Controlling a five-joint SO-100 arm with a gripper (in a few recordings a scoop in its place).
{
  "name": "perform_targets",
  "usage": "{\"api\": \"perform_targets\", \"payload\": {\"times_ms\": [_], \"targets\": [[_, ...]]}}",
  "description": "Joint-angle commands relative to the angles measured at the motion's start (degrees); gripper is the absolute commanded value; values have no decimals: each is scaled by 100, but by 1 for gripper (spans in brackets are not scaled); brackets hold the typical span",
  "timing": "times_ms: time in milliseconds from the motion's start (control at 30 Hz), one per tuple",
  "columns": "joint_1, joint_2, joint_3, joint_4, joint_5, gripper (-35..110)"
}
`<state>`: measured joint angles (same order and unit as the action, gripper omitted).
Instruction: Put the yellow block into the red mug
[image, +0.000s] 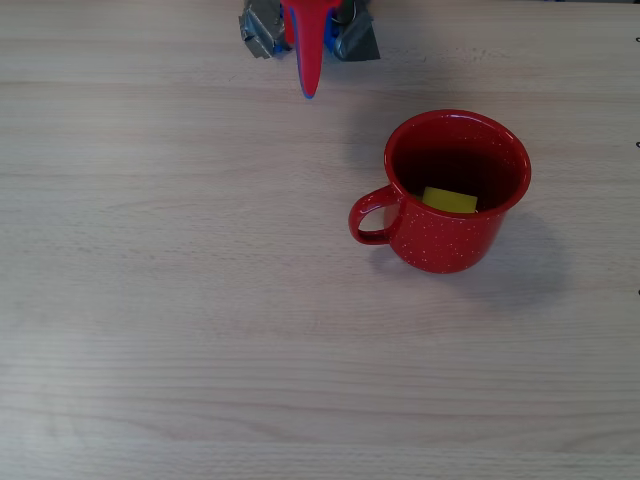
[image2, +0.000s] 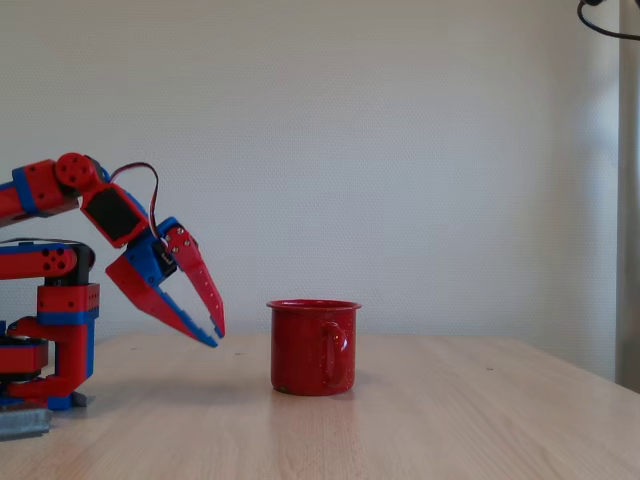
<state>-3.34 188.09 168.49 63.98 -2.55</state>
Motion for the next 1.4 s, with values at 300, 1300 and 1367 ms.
{"api": "perform_targets", "payload": {"times_ms": [300, 1300, 1367], "targets": [[-220, 132, 264, 369, 9, 0], [-316, 132, 255, 431, 26, 0], [-316, 132, 255, 431, 26, 0]]}}
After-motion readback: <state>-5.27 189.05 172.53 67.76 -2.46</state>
